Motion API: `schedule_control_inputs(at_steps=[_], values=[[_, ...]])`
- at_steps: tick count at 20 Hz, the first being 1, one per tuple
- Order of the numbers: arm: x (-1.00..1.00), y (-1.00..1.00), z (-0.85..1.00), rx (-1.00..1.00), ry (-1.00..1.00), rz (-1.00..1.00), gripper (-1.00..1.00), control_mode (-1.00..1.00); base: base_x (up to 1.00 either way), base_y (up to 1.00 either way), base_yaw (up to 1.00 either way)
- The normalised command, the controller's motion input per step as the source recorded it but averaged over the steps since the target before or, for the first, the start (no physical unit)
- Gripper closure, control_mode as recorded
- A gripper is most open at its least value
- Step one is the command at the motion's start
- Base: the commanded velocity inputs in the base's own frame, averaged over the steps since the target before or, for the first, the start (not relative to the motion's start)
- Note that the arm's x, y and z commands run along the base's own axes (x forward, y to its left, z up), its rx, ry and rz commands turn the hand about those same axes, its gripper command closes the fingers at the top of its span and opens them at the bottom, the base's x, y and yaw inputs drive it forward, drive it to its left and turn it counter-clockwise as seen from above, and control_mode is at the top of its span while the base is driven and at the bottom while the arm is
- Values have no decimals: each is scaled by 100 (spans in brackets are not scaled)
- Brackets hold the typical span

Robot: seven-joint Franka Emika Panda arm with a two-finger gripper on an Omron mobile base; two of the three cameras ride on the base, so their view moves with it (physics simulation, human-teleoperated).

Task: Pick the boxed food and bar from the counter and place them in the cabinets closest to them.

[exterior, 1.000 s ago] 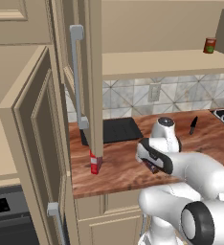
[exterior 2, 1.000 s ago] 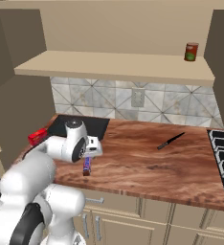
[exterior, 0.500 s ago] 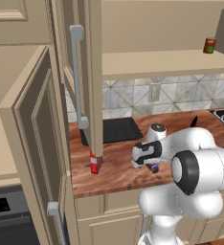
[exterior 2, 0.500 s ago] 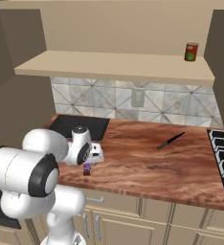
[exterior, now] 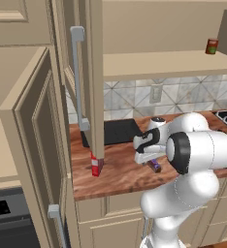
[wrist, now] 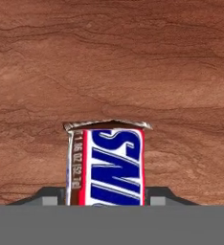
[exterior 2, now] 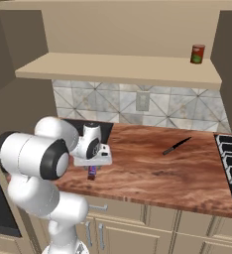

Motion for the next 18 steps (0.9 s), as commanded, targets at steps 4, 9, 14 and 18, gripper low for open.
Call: schedule_control_inputs(at_steps=[4,9,14,18], values=[[0,0,-10,-1,0,0,100,-100,0,0,0],[-2,0,10,1,-3,0,100,-100,0,0,0],[0,0,53,0,-11,-3,100,-100,0,0,0],[-6,0,60,0,-14,0,100,-100,0,0,0]])
